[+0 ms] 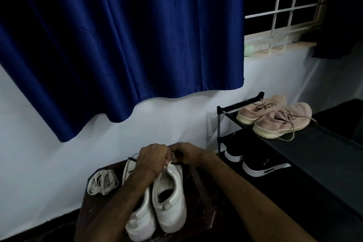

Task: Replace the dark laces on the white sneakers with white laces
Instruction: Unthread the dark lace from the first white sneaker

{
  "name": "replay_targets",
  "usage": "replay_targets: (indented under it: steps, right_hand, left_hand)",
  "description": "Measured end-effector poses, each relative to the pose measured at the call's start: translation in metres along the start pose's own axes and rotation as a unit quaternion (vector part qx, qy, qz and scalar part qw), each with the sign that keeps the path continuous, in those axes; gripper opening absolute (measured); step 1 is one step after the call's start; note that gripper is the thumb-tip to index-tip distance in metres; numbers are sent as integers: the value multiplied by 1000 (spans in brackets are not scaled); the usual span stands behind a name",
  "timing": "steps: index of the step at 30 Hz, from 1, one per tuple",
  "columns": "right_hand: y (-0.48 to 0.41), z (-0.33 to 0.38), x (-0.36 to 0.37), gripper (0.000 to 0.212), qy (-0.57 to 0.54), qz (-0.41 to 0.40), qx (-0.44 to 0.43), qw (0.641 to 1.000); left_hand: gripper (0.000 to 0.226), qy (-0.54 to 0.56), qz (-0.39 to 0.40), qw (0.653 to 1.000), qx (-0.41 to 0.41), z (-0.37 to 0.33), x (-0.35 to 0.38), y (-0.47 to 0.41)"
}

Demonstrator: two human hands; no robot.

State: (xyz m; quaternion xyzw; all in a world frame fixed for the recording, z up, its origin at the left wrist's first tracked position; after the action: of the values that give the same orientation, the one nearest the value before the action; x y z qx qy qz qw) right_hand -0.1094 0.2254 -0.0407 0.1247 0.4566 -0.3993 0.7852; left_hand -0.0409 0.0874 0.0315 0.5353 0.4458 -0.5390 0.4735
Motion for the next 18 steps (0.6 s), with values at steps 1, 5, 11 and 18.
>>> replay_targets:
  steps: [1,5,11,18]
  right_hand:
    - [-1,-1,-1,19,0,3,-3,1000]
    - [-2,-2,-1,17,8,11,-6,1000]
    - [-4,2,2,14,13,21,1,1000]
    - [-3,4,-1,14,23,27,0,999]
  left_hand:
    - [26,-31,7,999,14,1,-1,0]
    - [28,-52,55,996,53,3,-10,3]
    - [19,13,72,997,39,9,-9,2]
    - [33,-111,-24,993,17,18,-26,3]
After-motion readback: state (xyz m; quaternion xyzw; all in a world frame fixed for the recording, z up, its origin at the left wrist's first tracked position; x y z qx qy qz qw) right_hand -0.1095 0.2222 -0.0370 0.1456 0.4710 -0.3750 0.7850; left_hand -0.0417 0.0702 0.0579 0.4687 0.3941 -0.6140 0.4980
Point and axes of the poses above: each hand's wrist, its own y-axis away from the middle knuckle, its own x-axis out of the palm, z = x × y, the point moved 1 cm from there along -y, towards the middle knuckle, and after that the axes turned 6 degrees about y, right-handed, at the moved point
